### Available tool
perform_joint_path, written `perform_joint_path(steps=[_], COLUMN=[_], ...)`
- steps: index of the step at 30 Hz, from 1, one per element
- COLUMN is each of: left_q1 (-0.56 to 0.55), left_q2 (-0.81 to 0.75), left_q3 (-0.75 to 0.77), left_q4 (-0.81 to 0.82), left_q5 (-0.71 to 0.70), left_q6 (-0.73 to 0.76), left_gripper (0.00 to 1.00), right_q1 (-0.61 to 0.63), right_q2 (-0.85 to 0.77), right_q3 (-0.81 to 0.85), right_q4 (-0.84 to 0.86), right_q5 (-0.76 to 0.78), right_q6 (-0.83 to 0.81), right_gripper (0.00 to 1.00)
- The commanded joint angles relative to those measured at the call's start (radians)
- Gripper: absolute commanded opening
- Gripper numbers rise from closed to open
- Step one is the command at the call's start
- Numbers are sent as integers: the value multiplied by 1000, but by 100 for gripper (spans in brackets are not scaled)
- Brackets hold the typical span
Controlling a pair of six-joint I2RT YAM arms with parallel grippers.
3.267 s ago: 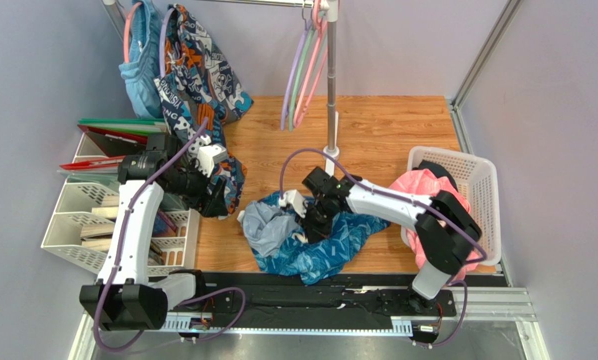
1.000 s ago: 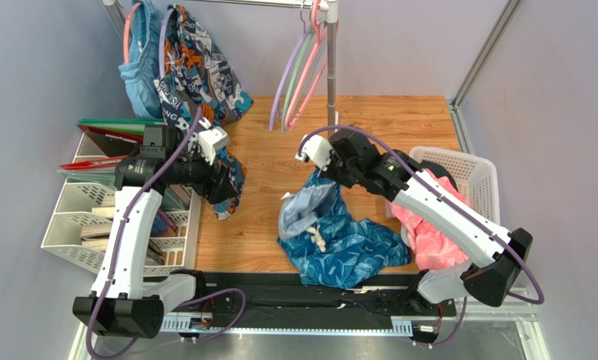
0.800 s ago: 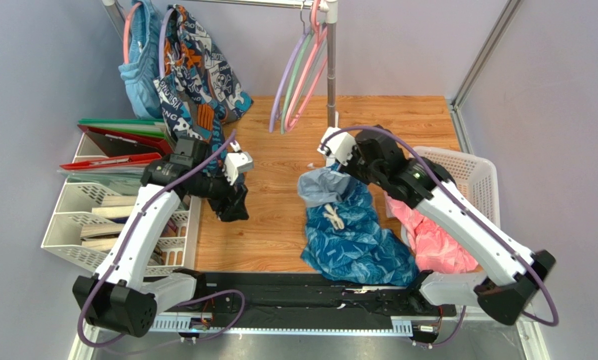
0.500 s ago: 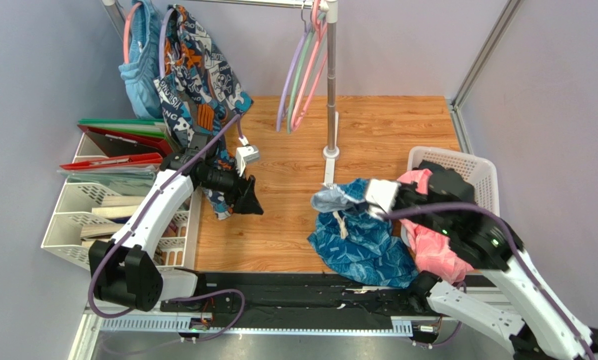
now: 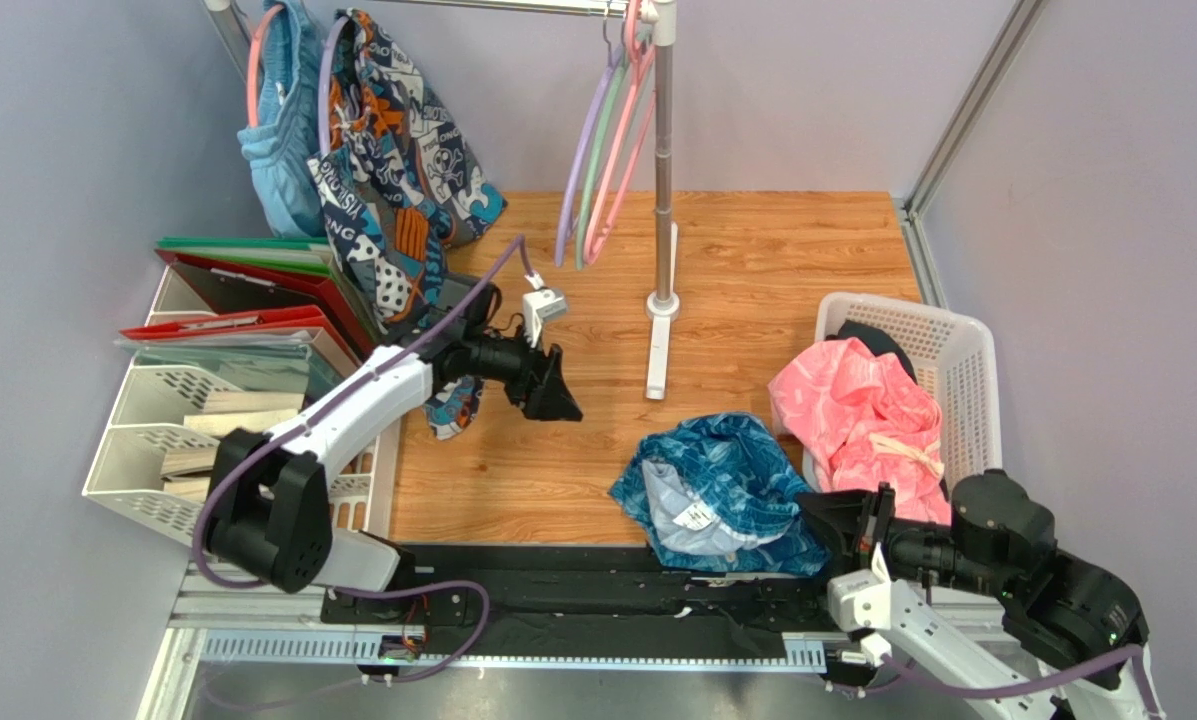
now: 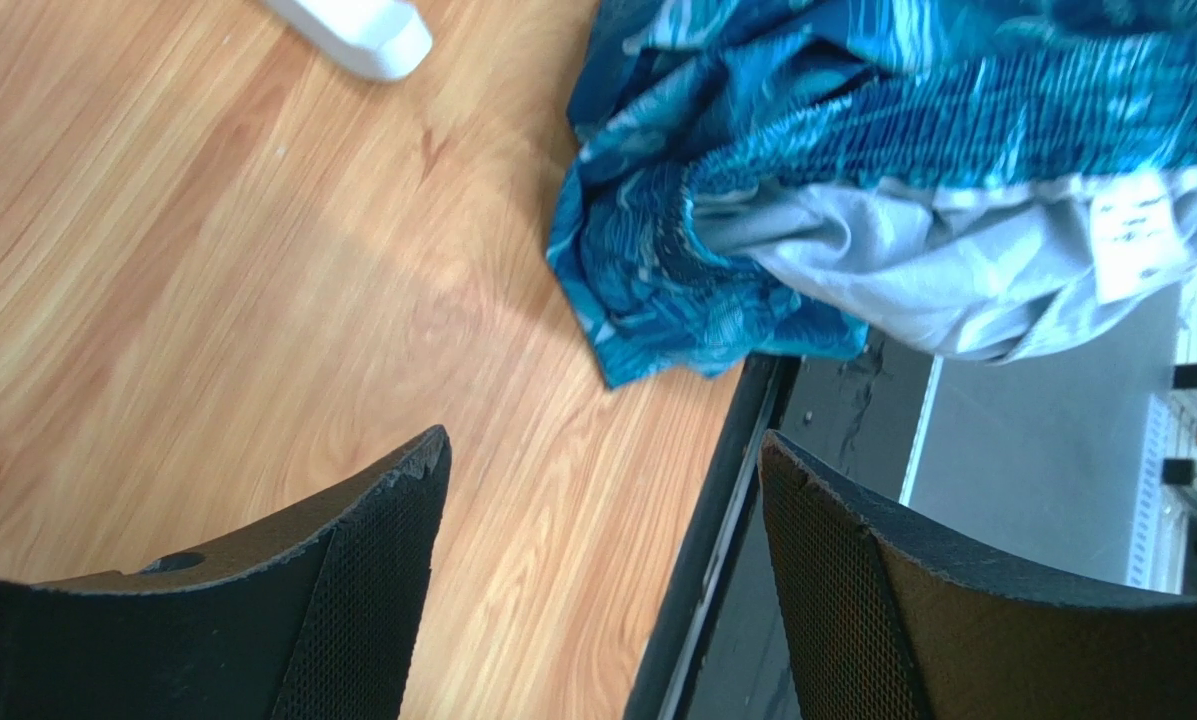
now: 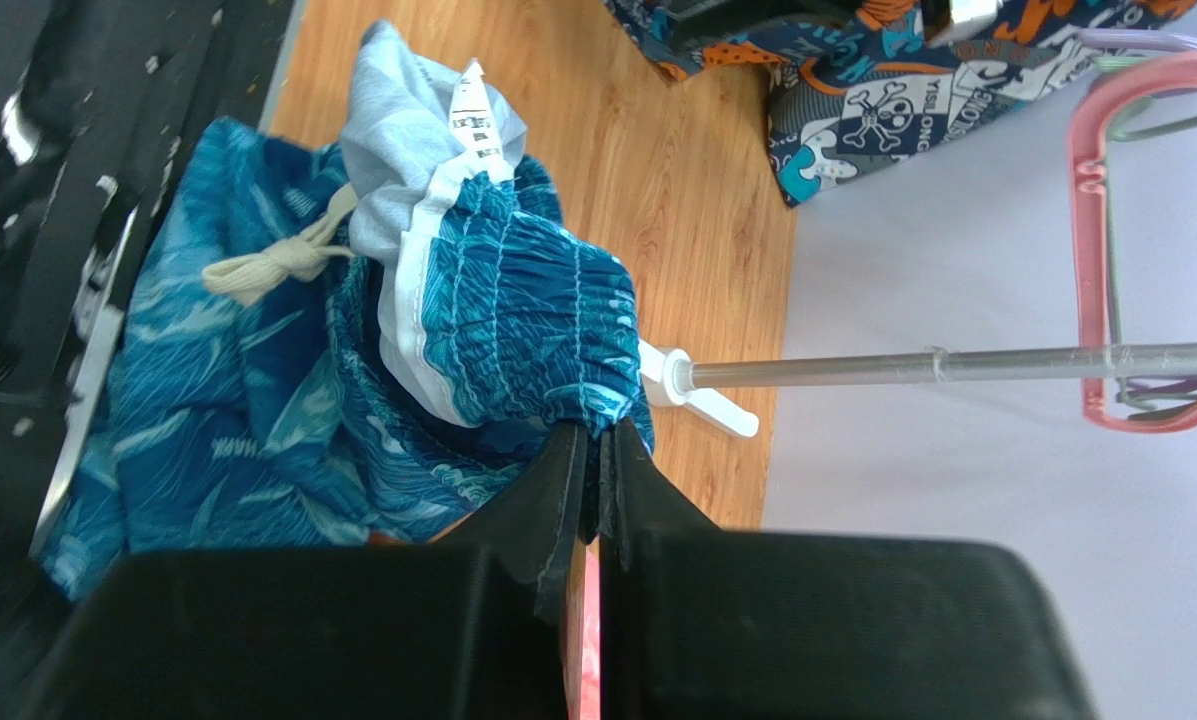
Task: Place the shorts on the hanger
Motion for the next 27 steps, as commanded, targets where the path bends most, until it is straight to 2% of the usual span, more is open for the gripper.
perform_joint_path(steps=[1, 7, 14, 20, 27], left_q1=[-118, -270, -348, -394, -404], left_q2=[96, 164, 213, 255, 318], left_q3=[23, 53, 133, 136, 170], left_q4=[156, 219, 239, 262, 312], left_q5=[-37, -125, -205, -237, -271], left_q6=[-111, -135, -141, -143, -143], left_gripper=[79, 79, 74, 70, 69], right_q1=[4, 4, 2, 4, 2], right_q2=[-62, -70, -64, -54, -61], right_q3=[-24, -9, -12, -17, -21], right_q4=[-26, -36, -24, 16, 36], right_q5=[-4, 7, 10, 18, 12], right_q6=[-127, -121, -101, -72, -70], right_gripper=[0, 0, 0, 0, 0])
